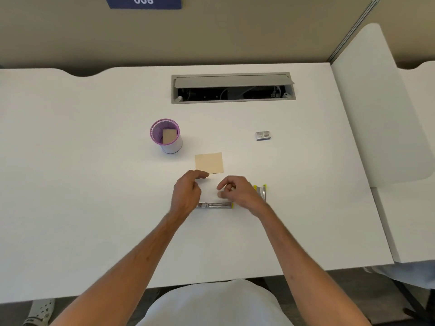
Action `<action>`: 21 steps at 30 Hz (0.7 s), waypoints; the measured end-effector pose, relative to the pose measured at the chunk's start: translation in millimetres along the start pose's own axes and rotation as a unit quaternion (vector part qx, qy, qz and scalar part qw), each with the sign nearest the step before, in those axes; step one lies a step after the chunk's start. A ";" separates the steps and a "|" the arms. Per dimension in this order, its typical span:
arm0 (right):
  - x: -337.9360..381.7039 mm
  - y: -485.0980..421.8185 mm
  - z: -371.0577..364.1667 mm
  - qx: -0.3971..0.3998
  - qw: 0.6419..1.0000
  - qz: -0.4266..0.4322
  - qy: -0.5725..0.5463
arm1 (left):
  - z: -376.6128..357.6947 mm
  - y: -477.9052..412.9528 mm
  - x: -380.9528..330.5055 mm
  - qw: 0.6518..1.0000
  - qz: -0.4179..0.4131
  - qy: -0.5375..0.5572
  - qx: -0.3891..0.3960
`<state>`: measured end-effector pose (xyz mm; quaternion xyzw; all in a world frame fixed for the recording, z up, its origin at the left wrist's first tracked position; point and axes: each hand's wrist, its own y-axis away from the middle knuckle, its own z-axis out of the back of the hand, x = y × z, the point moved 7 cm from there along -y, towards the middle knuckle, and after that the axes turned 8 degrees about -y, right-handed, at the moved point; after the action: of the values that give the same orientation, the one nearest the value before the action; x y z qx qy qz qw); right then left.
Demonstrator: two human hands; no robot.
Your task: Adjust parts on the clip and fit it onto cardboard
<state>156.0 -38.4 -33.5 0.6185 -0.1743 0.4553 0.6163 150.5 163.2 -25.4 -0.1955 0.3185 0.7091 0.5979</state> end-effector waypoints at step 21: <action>11.4 37.0 -57.5 -0.020 0.940 0.152 0.304 | -3.5 43.3 12.3 0.984 -0.062 -0.055 0.156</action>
<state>113.2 11.9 -12.3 0.4047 -0.0792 0.7061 0.5757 105.5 166.2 -26.6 -0.0802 0.3791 0.6218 0.6806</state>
